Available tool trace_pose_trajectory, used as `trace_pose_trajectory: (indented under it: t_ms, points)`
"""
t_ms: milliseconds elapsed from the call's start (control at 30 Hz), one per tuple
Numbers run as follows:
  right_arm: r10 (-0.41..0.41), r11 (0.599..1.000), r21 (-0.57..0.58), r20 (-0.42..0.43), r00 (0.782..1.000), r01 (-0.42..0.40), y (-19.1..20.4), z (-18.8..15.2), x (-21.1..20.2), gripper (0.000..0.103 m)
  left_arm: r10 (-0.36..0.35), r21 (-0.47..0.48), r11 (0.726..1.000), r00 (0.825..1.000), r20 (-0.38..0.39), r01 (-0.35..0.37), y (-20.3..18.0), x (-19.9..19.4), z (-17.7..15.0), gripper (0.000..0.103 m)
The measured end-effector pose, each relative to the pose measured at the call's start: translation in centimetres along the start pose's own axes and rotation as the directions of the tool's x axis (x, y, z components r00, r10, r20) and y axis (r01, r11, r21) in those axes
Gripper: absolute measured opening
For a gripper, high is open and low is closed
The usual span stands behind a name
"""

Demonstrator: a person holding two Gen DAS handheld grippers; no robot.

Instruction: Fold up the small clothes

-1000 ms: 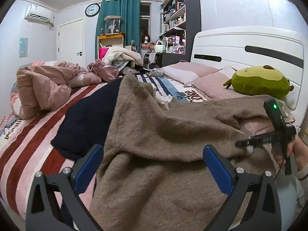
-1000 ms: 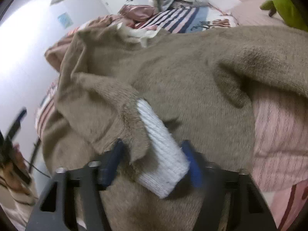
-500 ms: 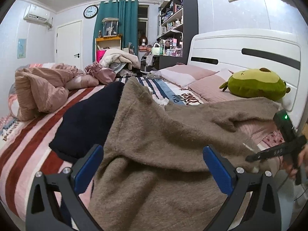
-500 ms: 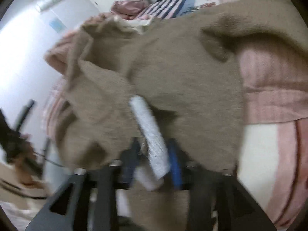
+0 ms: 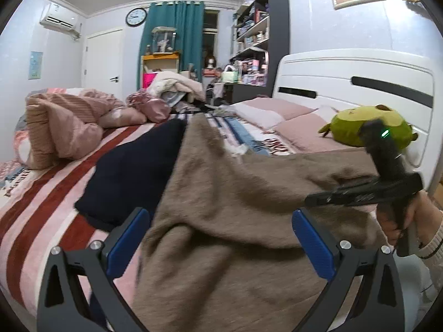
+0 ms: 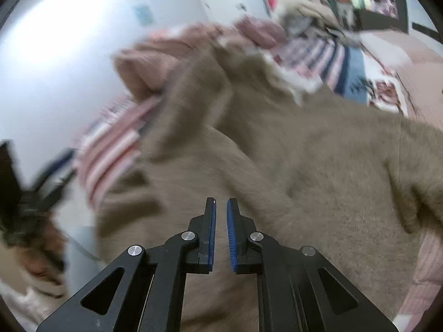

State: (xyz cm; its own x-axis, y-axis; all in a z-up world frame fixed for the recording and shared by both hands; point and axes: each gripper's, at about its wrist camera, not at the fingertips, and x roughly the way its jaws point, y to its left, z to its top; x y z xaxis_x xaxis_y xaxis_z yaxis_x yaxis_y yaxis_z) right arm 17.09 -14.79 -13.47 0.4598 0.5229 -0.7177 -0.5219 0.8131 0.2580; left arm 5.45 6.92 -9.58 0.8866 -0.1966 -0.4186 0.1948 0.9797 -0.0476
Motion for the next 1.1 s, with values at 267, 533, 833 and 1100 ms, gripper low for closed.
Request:
trace_pose_trajectory:
  t_ms: [267,533,833,1100]
  points:
    - [-0.120,0.987,0.103,-0.071,0.990,0.127,-3.4,-1.9,2.3,0.005,-0.076,-0.151,0.986,0.994,-0.082,0.063,3.4,2.0,-0.7,0.102]
    - [-0.241,0.927,0.335,0.180,0.954,0.170,-8.2,-6.8,-11.6,0.061,-0.089,-0.107,0.991,0.994,-0.058,0.082,1.1,1.9,0.4,0.102]
    - [-0.452,0.695,0.714,0.346,0.822,0.082,-21.1,-14.4,-21.9,0.077,-0.120,-0.123,0.986,0.992,-0.045,0.114,-3.0,1.9,2.1,0.102]
    - [-0.464,0.781,0.621,0.502,0.730,0.071,-23.3,-13.9,-21.3,0.056,-0.068,-0.080,0.995,0.995,-0.070,0.062,-5.7,1.7,3.2,0.102]
